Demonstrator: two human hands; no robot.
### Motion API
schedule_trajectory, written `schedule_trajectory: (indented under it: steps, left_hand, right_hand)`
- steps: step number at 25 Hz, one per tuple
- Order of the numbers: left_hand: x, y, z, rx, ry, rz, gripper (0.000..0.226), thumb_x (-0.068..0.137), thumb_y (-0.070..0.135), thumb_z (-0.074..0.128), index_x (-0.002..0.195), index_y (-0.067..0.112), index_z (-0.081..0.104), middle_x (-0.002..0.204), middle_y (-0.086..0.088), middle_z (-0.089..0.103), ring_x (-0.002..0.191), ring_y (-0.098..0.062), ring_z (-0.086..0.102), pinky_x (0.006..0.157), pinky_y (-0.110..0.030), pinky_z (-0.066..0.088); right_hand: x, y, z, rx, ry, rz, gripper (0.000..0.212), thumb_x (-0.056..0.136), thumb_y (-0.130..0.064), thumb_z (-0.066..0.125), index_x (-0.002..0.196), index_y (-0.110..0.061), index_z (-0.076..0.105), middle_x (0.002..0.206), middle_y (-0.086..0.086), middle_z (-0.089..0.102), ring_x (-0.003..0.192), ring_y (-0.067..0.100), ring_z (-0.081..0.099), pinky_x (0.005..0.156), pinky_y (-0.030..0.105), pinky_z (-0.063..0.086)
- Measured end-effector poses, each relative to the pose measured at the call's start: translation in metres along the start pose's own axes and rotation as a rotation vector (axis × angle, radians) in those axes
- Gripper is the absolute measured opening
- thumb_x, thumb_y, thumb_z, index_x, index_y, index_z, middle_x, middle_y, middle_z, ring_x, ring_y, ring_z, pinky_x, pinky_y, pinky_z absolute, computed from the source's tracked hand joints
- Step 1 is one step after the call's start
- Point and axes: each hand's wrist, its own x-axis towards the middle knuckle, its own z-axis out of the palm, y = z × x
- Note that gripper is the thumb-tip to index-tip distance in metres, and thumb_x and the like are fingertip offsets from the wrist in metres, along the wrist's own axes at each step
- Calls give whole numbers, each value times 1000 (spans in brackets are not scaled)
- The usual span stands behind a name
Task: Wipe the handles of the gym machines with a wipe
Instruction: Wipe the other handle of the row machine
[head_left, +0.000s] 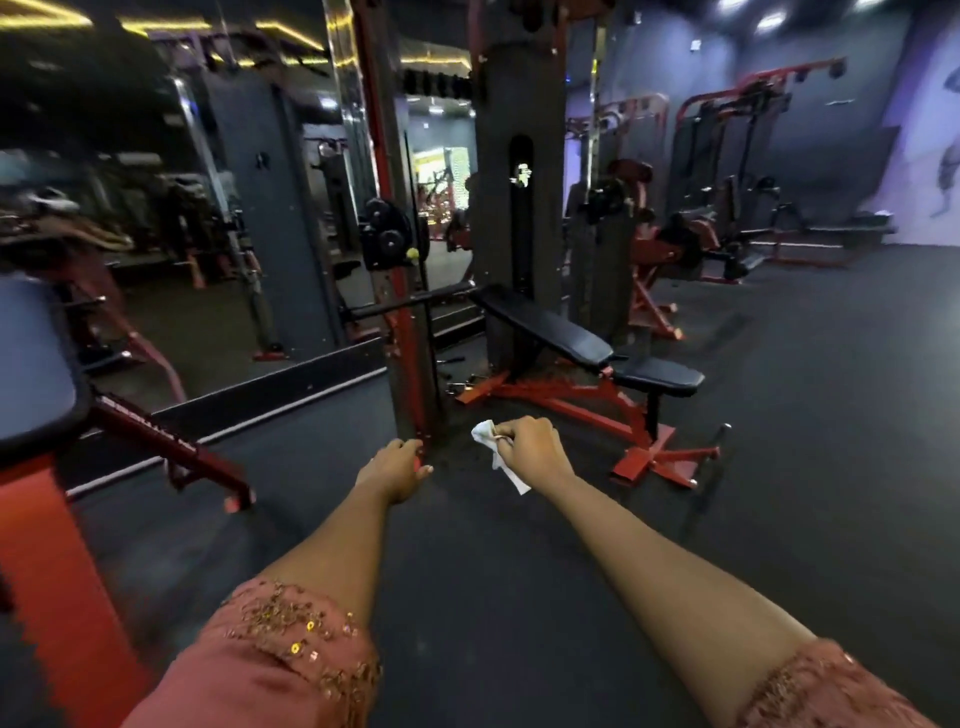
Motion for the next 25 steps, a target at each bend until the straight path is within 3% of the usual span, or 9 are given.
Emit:
schedule_trajectory:
  steps: [5, 13, 18, 25]
  left_hand:
    - [79, -59, -15, -34, 63, -188, 55, 93, 37, 49, 141, 15, 33, 143, -12, 37, 130, -30, 39, 107, -43, 35]
    - [201, -171, -33, -63, 171, -525, 53, 92, 35, 51, 138, 12, 38, 137, -17, 42, 126, -34, 42, 106, -41, 35]
    - [280, -217, -71, -102, 284, -663, 51, 92, 31, 52, 137, 11, 39, 138, -13, 43, 129, -30, 41, 107, -38, 33]
    - [362, -324, -88, -84, 306, -832, 54, 92, 31, 52, 139, 9, 36, 140, -16, 41, 131, -32, 38, 108, -39, 31]
  right_hand:
    - [128, -10, 50, 16, -74, -162, 32, 89, -12, 46, 112, -17, 67, 109, 16, 67, 104, 36, 55, 86, 36, 42]
    - [320, -50, 155, 79, -275, -421, 29, 92, -18, 45, 93, -18, 74, 91, 12, 72, 93, 35, 61, 71, 31, 43]
    - [439, -95, 209, 190, -372, -538, 29, 86, -11, 46, 96, -18, 73, 93, 13, 72, 96, 33, 60, 77, 31, 44]
    - [558, -161, 319, 309, -504, -657, 26, 89, -17, 48, 85, -13, 73, 89, 18, 70, 91, 35, 61, 70, 30, 42]
